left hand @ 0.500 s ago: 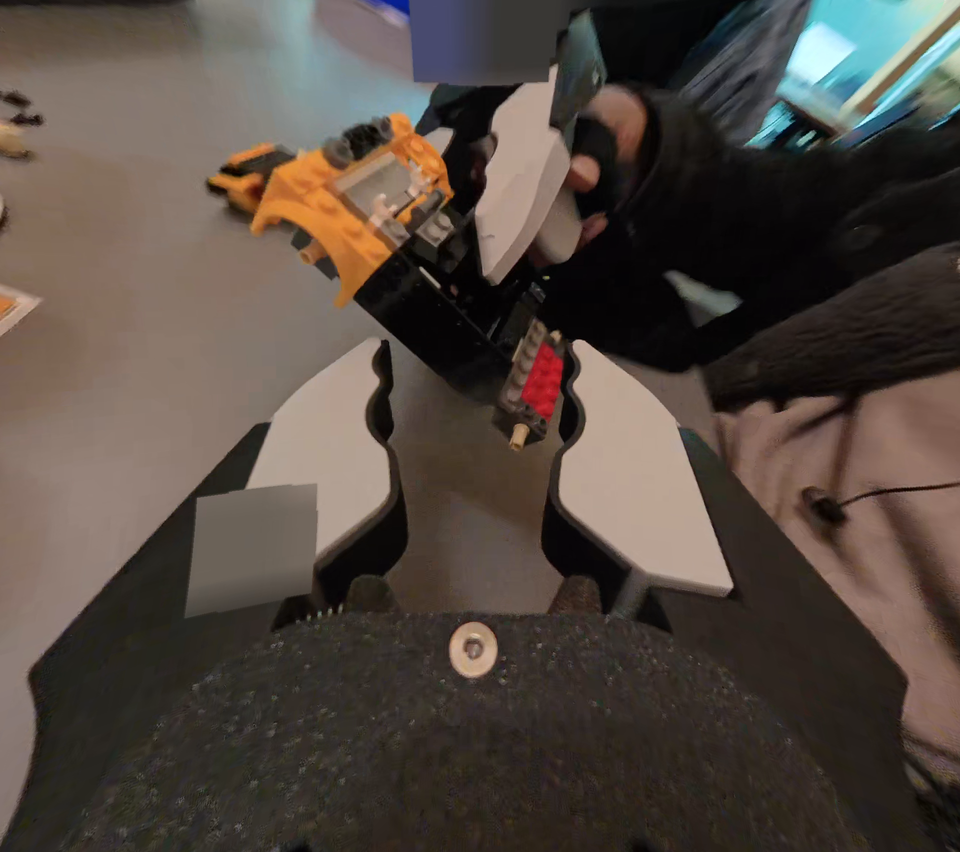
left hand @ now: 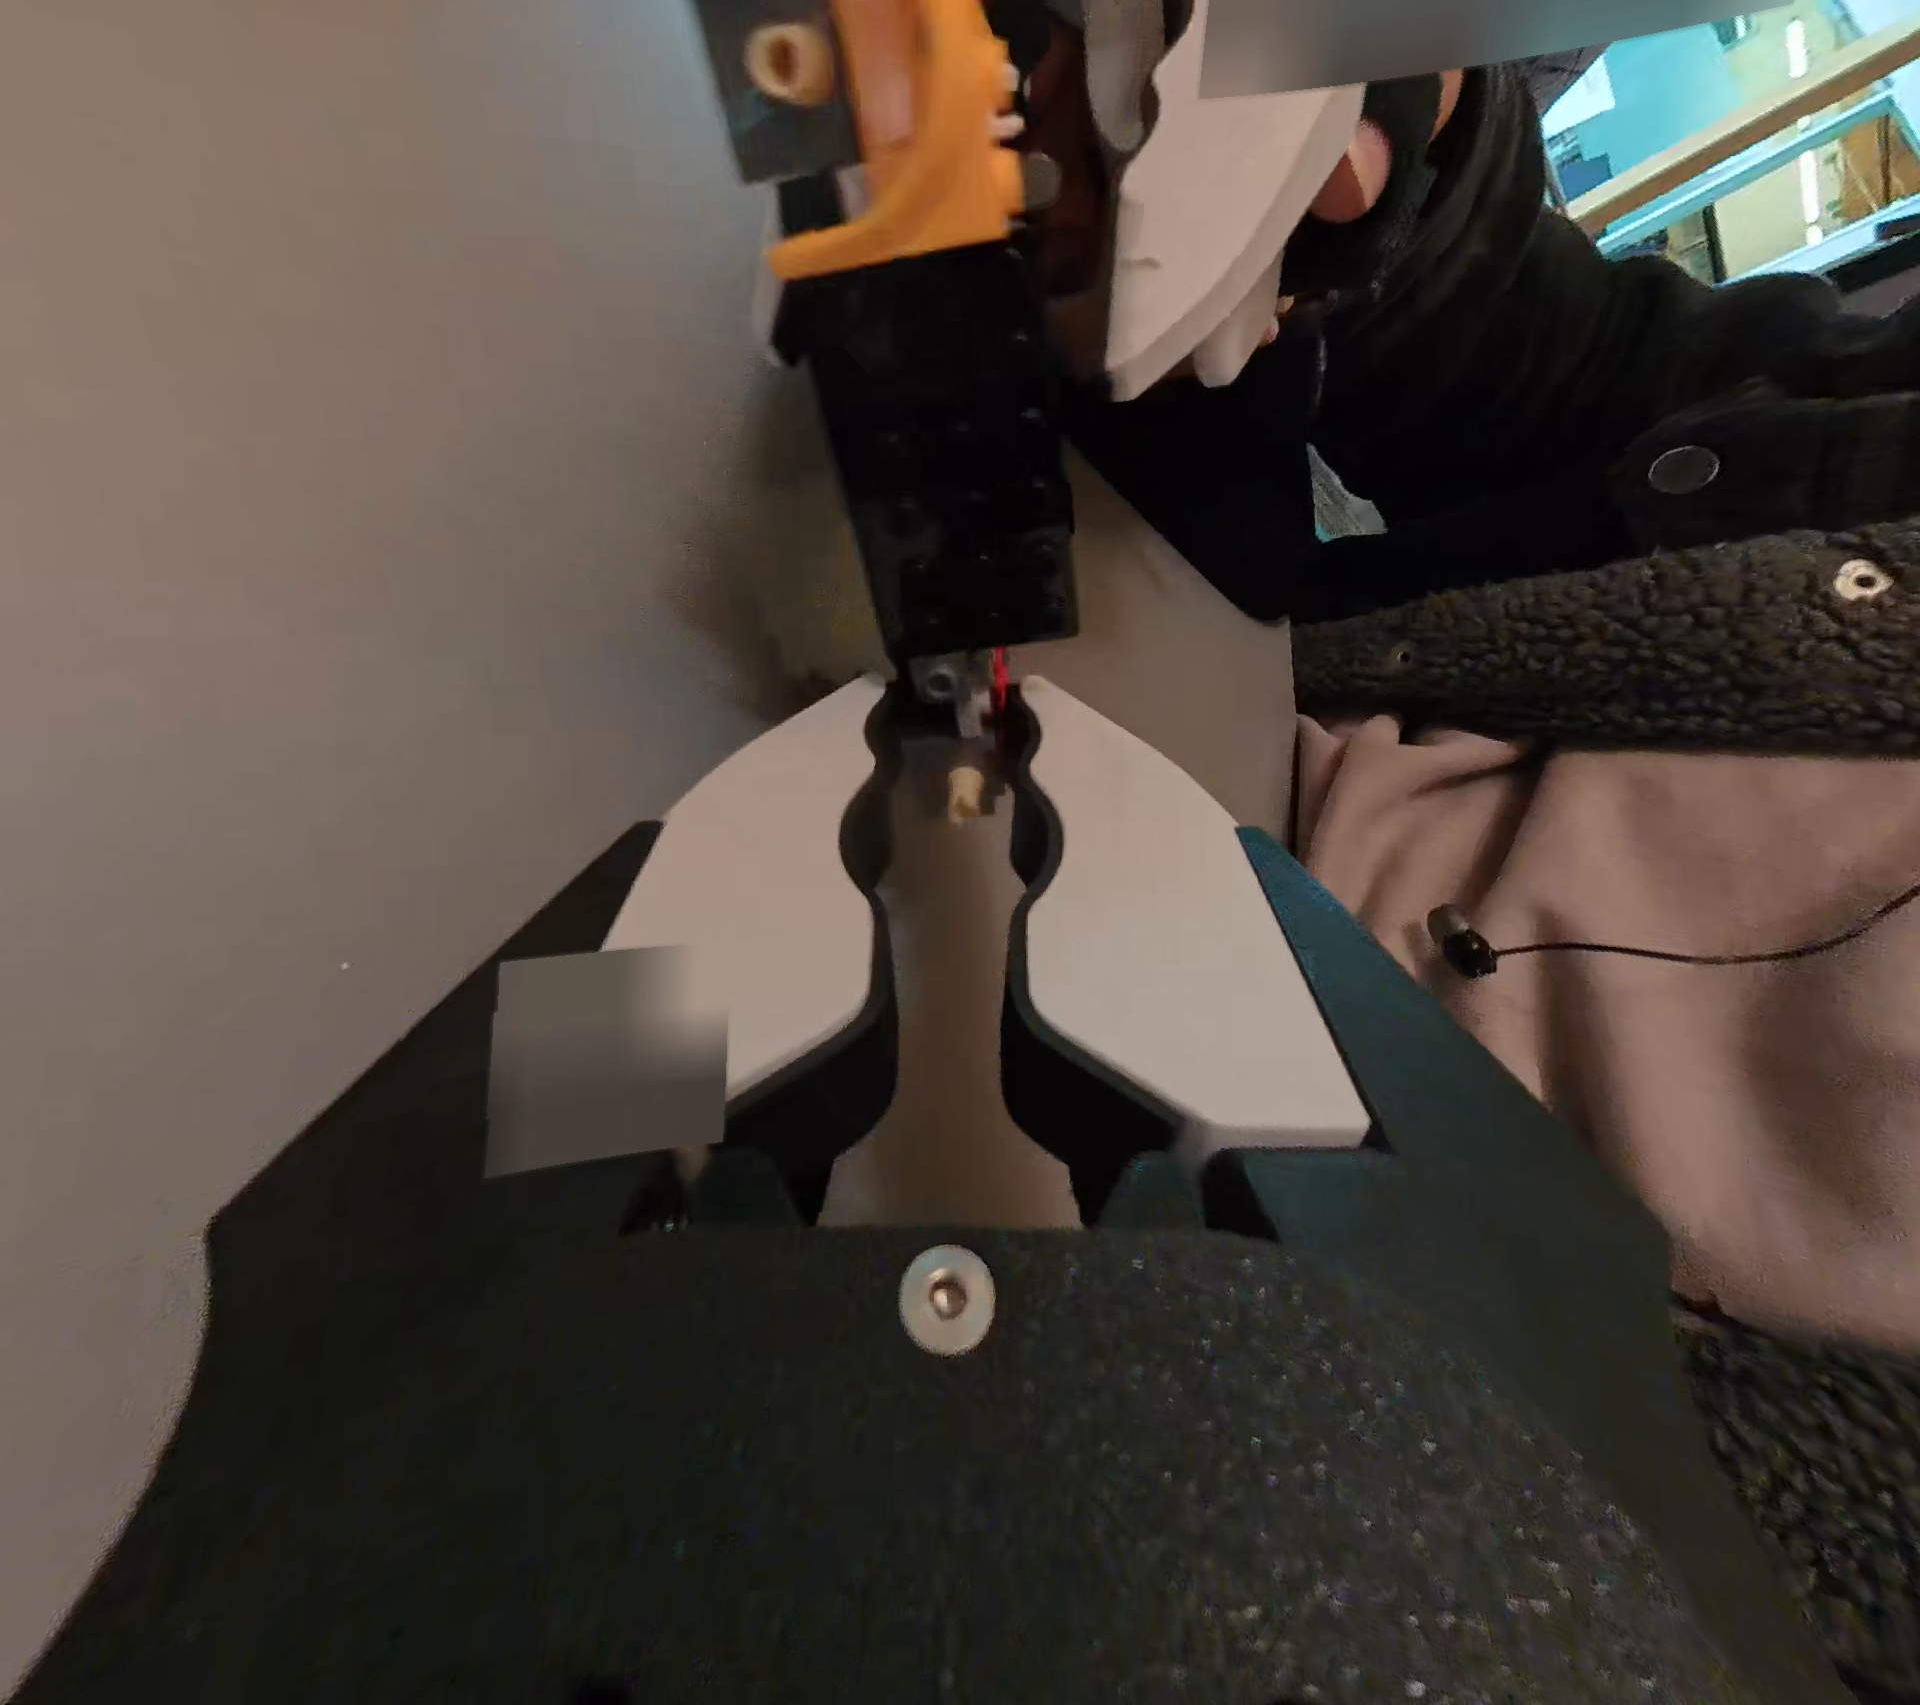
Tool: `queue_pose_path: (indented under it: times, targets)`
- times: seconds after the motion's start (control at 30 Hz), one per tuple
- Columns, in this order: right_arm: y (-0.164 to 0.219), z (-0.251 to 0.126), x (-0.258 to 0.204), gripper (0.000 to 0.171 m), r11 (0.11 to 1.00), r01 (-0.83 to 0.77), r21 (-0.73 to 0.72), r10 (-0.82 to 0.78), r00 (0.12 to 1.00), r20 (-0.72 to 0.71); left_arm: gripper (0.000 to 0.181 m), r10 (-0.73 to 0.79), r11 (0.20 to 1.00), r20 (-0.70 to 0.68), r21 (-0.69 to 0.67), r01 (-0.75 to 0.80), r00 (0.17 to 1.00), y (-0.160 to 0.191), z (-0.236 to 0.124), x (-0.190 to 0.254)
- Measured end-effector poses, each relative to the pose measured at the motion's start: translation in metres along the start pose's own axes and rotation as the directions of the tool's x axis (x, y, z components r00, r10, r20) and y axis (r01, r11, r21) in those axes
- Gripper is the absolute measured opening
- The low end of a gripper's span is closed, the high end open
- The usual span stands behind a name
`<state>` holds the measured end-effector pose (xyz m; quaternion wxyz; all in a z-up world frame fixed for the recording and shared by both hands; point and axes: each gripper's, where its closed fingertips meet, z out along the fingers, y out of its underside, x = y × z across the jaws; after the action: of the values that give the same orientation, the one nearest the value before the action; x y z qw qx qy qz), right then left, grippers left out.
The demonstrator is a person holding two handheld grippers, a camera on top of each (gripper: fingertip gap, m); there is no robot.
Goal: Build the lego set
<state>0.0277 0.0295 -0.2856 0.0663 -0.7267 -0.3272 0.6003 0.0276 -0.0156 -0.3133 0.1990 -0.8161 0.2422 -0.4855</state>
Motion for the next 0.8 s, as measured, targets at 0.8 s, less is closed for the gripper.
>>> queue_pose_path:
  times: [0.8]
  targets:
    - [0.05,-0.057,0.008,0.066,0.383,0.764,-0.519,-0.9,0.436,-0.021,0.016,-0.204,0.974,-0.311,-0.164,0.159,0.928,0.018,-0.01,0.018]
